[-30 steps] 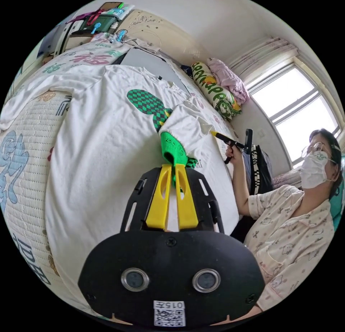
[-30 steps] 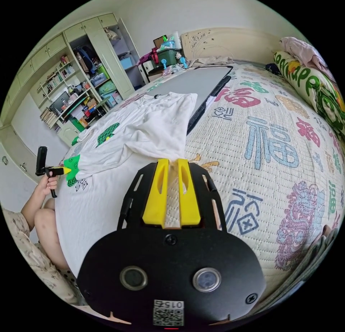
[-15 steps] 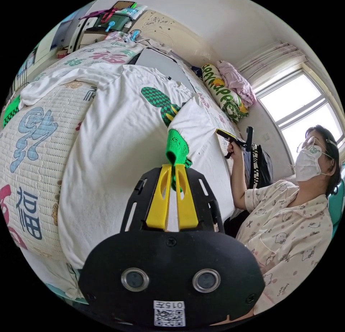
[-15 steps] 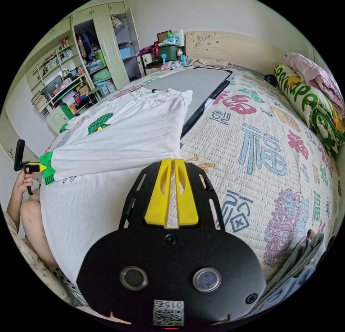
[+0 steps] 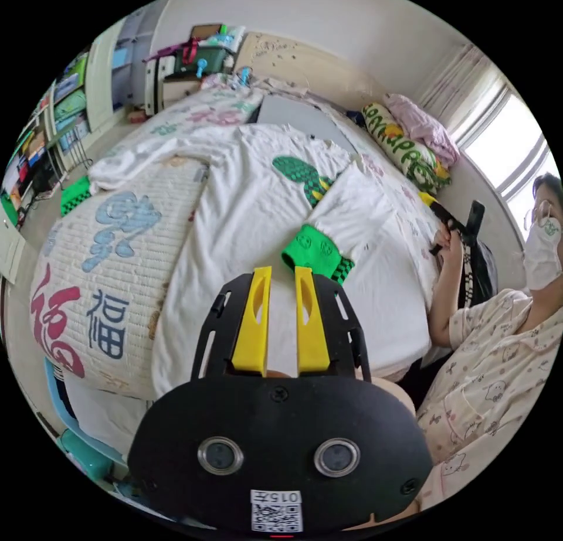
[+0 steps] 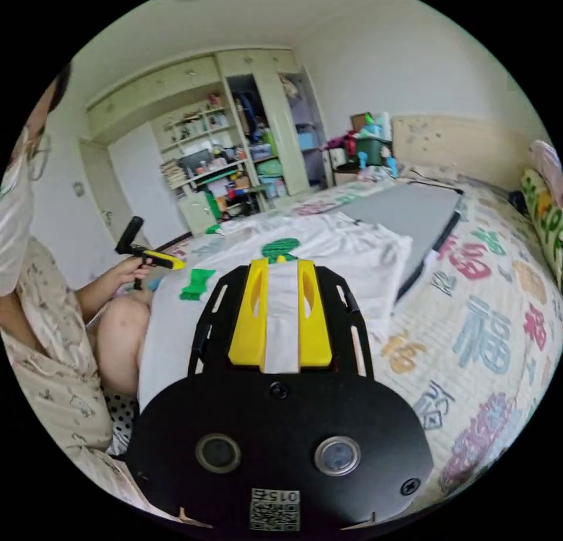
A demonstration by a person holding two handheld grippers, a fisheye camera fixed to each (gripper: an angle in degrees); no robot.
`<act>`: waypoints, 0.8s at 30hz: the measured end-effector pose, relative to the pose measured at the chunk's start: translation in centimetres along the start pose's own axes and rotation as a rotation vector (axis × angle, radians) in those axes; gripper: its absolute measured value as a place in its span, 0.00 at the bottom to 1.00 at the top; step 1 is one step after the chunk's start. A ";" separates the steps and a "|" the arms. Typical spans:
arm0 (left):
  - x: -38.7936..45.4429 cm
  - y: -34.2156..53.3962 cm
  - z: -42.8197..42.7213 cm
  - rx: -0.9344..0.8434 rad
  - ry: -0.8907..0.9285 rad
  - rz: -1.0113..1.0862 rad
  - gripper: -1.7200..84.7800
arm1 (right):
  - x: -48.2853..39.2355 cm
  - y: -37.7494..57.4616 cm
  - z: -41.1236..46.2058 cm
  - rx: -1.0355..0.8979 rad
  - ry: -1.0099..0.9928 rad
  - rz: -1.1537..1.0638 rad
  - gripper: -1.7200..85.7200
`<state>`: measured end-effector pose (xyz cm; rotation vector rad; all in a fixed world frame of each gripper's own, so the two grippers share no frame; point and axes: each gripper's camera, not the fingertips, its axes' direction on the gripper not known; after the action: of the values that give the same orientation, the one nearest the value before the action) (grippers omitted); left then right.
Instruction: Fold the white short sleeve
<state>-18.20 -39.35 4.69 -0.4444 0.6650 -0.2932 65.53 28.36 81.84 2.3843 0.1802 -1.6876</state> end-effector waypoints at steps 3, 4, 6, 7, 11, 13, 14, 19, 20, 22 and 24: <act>0.4 -1.8 -1.9 0.179 0.075 -0.042 0.11 | -7.7 1.3 5.3 -0.145 -0.196 -0.166 0.11; 0.3 -3.2 -1.3 0.206 0.133 -0.066 0.11 | -9.3 2.0 6.6 -0.185 -0.206 -0.203 0.11; 0.4 -5.6 0.7 0.168 0.192 -0.082 0.10 | -14.5 5.9 11.1 -0.342 -0.134 -0.317 0.12; 1.4 -7.2 2.1 0.057 0.195 -0.025 0.10 | -15.5 6.9 11.9 -0.369 -0.104 -0.346 0.12; 4.0 -10.1 4.2 -0.121 0.021 0.085 0.09 | -20.6 14.3 14.1 -0.445 0.074 -0.521 0.12; 4.2 -12.2 4.4 -0.110 0.063 0.088 0.10 | -21.4 17.0 14.4 -0.442 0.115 -0.540 0.11; 3.9 -12.9 5.0 -0.094 0.095 0.058 0.10 | -21.8 18.5 14.7 -0.434 0.106 -0.533 0.10; 3.5 -14.5 9.2 -0.158 0.125 0.005 0.13 | -22.5 24.6 16.5 -0.528 0.157 -0.570 0.08; 3.9 -14.6 9.4 -0.166 0.088 0.017 0.13 | -22.3 25.8 16.5 -0.534 0.162 -0.571 0.07; 4.3 -14.6 9.6 -0.163 0.078 0.019 0.13 | -21.8 27.3 16.3 -0.534 0.155 -0.559 0.05; 4.7 -14.7 10.0 -0.185 0.082 0.031 0.12 | -21.3 29.2 16.1 -0.542 0.147 -0.561 0.03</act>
<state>-9.99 -50.99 16.34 -0.6001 0.7818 -0.2218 50.16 -3.40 99.77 2.1325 1.2531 -1.3888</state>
